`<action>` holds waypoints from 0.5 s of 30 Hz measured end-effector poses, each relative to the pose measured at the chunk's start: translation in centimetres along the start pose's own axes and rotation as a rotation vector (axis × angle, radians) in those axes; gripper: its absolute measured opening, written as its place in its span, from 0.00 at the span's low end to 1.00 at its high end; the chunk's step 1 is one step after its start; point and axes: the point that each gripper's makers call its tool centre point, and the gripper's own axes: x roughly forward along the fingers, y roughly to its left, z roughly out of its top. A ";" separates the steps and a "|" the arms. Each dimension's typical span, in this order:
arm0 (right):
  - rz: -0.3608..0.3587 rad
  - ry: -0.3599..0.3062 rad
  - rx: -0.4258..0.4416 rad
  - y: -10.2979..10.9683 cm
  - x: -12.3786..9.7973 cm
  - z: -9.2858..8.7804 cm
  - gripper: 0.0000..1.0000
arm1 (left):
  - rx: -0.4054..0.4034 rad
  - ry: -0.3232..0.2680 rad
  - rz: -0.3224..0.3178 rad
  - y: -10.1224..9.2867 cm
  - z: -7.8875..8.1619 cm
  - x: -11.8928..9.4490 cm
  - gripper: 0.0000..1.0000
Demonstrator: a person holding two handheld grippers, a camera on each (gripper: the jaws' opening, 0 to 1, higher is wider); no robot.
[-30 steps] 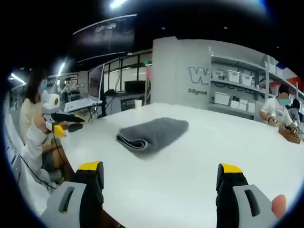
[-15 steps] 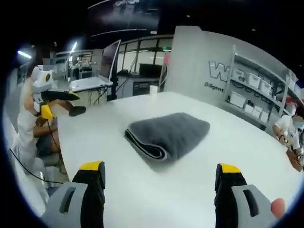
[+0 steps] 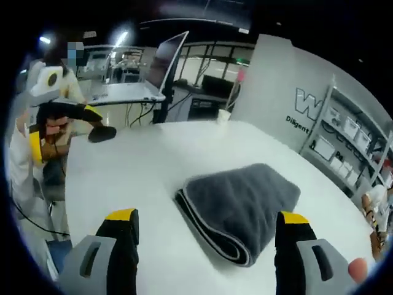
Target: Open the folded towel by lifting each exposed corner and separating the folded layers until the towel lies flat within the target outline without major curled edges
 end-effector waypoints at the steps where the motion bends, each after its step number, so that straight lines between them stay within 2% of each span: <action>1: -0.002 0.005 -0.006 0.1 0.8 0.2 0.89 | -0.002 -0.001 0.002 0.1 0.0 -0.1 0.99; 10: -0.017 0.024 -0.063 0.9 5.3 1.0 0.78 | -0.012 -0.020 0.009 0.3 0.3 -0.7 0.99; 13: 0.022 0.051 -0.049 2.0 6.7 0.6 0.74 | -0.010 -0.019 -0.004 -0.1 0.3 -0.5 0.99; 15: 0.046 0.044 -0.036 2.8 7.8 0.7 0.71 | -0.006 -0.017 -0.011 -0.4 0.2 -0.4 0.99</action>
